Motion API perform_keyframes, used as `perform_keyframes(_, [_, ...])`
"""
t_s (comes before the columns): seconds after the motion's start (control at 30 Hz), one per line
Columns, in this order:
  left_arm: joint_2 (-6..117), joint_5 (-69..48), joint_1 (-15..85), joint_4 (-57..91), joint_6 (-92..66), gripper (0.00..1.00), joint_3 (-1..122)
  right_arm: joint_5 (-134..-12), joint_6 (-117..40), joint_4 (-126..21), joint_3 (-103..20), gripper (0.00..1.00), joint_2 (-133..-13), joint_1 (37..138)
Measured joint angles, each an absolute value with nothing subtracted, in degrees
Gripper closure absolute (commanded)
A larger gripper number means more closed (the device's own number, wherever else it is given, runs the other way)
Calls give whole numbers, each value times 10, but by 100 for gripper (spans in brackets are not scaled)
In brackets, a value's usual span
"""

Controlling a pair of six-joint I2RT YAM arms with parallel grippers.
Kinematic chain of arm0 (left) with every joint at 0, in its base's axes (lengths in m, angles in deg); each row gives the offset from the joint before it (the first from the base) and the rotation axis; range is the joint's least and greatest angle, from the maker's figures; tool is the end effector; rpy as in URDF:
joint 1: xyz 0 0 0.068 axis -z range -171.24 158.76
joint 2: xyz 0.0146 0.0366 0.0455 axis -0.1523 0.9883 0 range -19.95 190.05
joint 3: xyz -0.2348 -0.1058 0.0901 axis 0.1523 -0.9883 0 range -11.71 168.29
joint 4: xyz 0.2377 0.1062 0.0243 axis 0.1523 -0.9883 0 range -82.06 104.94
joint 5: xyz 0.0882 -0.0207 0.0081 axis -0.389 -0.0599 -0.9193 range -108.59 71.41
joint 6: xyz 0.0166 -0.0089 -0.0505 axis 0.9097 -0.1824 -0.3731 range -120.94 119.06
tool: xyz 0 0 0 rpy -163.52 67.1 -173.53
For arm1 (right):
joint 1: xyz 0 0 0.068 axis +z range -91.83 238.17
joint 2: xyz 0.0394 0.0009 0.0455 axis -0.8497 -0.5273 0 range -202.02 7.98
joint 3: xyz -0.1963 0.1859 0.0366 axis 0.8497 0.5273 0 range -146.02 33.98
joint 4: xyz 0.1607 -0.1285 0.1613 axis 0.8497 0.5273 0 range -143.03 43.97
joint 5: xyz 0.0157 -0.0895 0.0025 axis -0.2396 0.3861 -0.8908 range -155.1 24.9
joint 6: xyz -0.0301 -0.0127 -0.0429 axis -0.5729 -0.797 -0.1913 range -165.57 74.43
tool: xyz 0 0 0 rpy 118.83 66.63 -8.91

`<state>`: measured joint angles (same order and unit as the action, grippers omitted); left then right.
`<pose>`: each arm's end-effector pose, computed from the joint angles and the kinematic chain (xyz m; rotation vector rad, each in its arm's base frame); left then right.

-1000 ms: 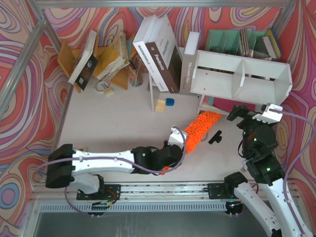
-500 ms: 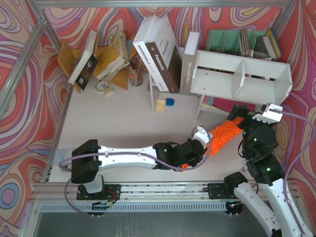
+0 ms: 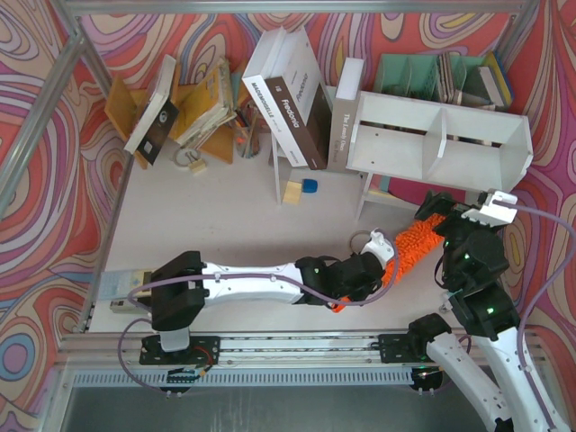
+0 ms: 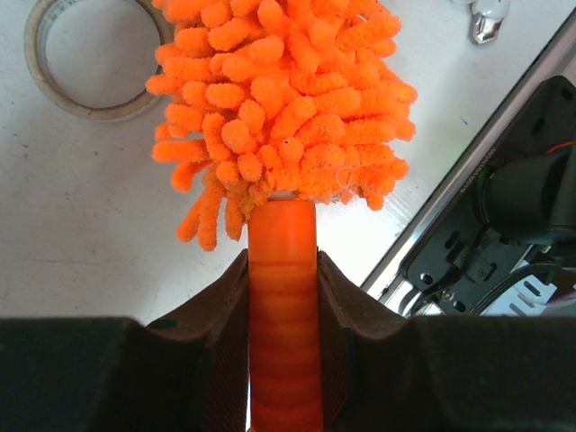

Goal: Dust the bookshelf with a duster

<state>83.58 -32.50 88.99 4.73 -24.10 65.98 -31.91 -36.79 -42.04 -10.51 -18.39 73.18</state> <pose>0.0791 -0.4088 0.2536 0.9632 2.0675 -0.7370 0.1022 0.0073 0.3768 0.3932 1.4134 -0.0810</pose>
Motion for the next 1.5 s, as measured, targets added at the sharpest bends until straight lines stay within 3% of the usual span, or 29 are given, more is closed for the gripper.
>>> perform_keyframes(0.37, [893,-286,862,16,-252,100,707,-319,-368,-420,-105,1,-183,732])
perform_keyframes(0.83, [791,-318,876,-1,-227,100,695,-319,-368,-420,-104,1,-180,732])
perform_keyframes(1.23, [877,-302,875,-4,-225,100,695,-319,-368,-420,-104,1,-180,732])
perform_keyframes(1.5, [845,-327,874,-8,-223,100,693,-319,-368,-420,-104,1,-180,732])
